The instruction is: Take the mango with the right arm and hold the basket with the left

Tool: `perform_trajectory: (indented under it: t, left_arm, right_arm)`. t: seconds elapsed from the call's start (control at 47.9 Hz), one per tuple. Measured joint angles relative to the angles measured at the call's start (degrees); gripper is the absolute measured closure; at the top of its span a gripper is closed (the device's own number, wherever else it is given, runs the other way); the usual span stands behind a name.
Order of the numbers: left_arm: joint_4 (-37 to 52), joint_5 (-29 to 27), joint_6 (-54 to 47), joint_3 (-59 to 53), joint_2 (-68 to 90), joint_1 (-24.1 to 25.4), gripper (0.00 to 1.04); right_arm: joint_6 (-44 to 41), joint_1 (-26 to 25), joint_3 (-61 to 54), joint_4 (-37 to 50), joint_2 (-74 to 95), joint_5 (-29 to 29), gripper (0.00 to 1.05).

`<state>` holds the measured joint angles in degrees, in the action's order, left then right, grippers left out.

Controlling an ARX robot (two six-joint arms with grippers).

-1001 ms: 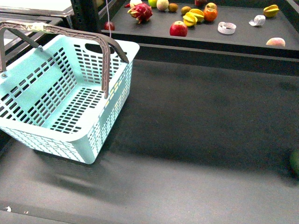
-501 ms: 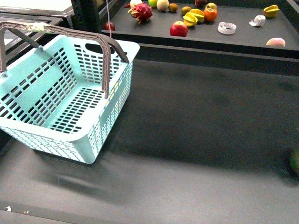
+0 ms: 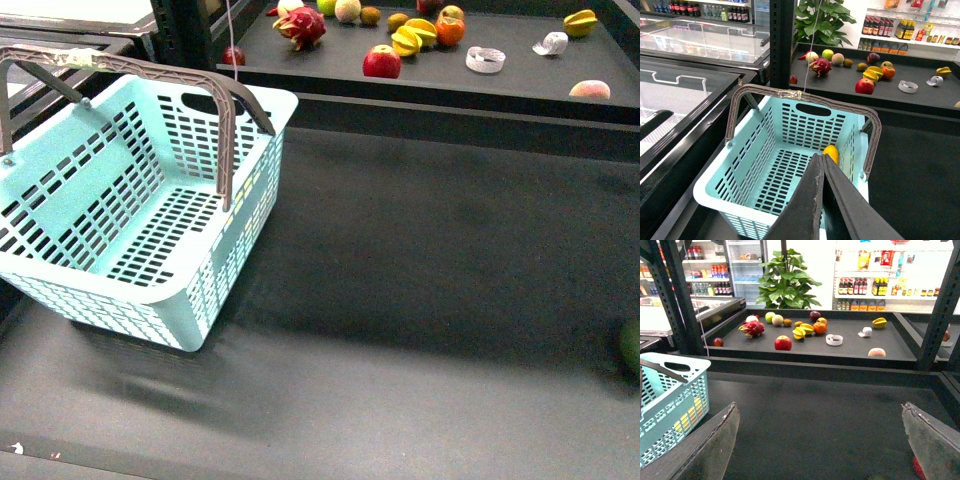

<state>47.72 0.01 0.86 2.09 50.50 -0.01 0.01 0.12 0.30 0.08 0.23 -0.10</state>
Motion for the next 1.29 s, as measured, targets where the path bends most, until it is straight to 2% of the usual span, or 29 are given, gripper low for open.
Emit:
perform_trajectory:
  t: [0.605, 1.21, 1.293]
  left_arm:
    - [-25.0, 0.0, -0.39, -0.94, -27.87, 0.0, 1.01]
    - [-37.53, 0.0, -0.42, -0.94, -40.52, 0.0, 1.01]
    - [-45.11, 0.04, -0.44, -0.92, -46.25, 0.0, 1.01]
  right_arm:
    - [0.0, 0.0, 0.0, 0.0, 0.0, 0.0, 0.08]
    - [0.0, 0.0, 0.0, 0.0, 0.0, 0.0, 0.08]
    - [0.0, 0.0, 0.0, 0.0, 0.0, 0.0, 0.08]
